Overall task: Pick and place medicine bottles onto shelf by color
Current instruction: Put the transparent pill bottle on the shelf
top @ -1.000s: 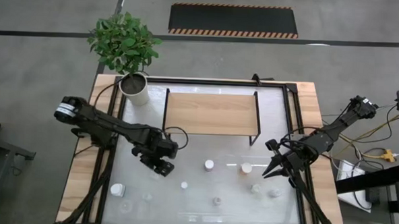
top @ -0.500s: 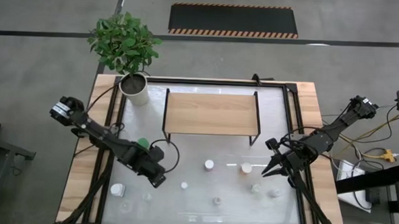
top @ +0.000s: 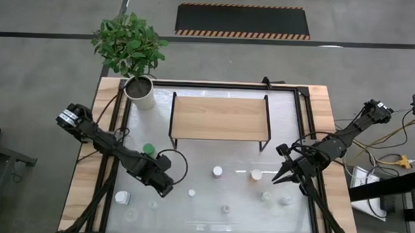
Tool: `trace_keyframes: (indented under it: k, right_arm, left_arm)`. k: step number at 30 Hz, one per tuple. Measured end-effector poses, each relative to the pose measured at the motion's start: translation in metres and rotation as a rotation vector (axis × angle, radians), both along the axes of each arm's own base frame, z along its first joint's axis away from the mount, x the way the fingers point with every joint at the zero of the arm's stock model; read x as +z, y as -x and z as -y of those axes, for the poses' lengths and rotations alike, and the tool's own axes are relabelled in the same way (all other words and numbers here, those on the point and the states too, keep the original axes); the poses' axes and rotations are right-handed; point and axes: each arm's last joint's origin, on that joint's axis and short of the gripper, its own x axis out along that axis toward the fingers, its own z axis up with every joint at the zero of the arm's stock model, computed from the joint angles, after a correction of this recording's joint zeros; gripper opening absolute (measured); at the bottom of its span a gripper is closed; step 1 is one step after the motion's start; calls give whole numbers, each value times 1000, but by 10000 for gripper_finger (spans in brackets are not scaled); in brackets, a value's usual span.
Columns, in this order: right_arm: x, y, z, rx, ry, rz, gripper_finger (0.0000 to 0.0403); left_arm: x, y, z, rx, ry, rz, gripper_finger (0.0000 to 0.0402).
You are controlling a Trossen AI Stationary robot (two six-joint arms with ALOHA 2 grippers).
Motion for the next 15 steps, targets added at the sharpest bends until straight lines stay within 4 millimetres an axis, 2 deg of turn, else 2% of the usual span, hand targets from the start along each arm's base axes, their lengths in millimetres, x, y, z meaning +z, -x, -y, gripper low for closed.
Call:
trace_keyframes:
  k: [15]
  right_arm:
    - [0, 0, 0, 0, 0, -2, 27]
  left_arm:
    - [-2, 0, 4, 16, 20, 16, 184]
